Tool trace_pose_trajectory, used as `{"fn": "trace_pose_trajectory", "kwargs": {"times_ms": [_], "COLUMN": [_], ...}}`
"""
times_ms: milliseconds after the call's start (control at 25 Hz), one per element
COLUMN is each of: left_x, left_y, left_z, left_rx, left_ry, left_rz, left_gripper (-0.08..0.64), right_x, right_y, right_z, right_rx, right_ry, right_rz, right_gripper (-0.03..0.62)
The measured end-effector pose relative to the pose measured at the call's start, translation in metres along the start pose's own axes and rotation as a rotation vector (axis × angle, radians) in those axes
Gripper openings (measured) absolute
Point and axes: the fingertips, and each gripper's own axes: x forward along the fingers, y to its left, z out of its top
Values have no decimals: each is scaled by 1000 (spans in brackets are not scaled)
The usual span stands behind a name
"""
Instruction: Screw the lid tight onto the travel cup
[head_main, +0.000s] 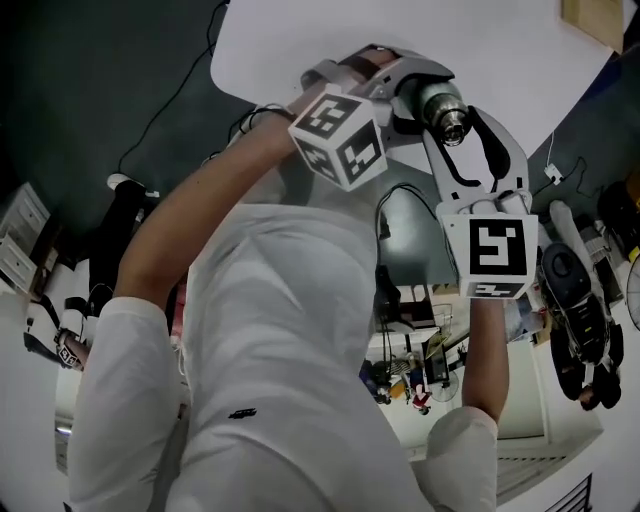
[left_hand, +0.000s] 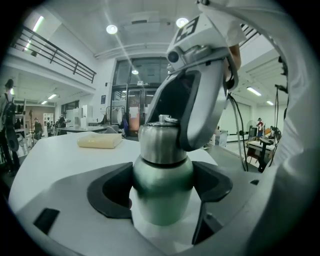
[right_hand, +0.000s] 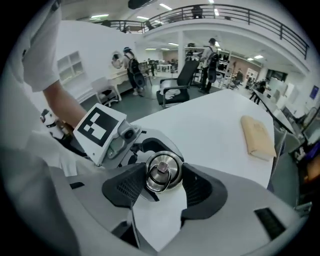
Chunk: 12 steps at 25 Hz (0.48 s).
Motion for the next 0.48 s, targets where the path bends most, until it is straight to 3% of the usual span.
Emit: {"fn": "trace_pose_trajectory", "kwargs": {"times_ms": [200, 360, 480], "left_x": [2, 1, -1], "left_y": [1, -1, 0], "left_z": [-2, -1, 3], "left_rx": [1, 2, 12], "left_ry": [4, 13, 13], "left_rz": [2, -8, -16], "left_gripper": [350, 348, 349], "right_x": [0, -14, -27], "right_y": [-3, -4, -5], "right_z": [2, 7, 17], "right_rx": [51, -11, -115], "right_ry": [-79, -89, -81], "right_rz": [-13, -11, -2], "right_gripper": [227, 264, 265]}}
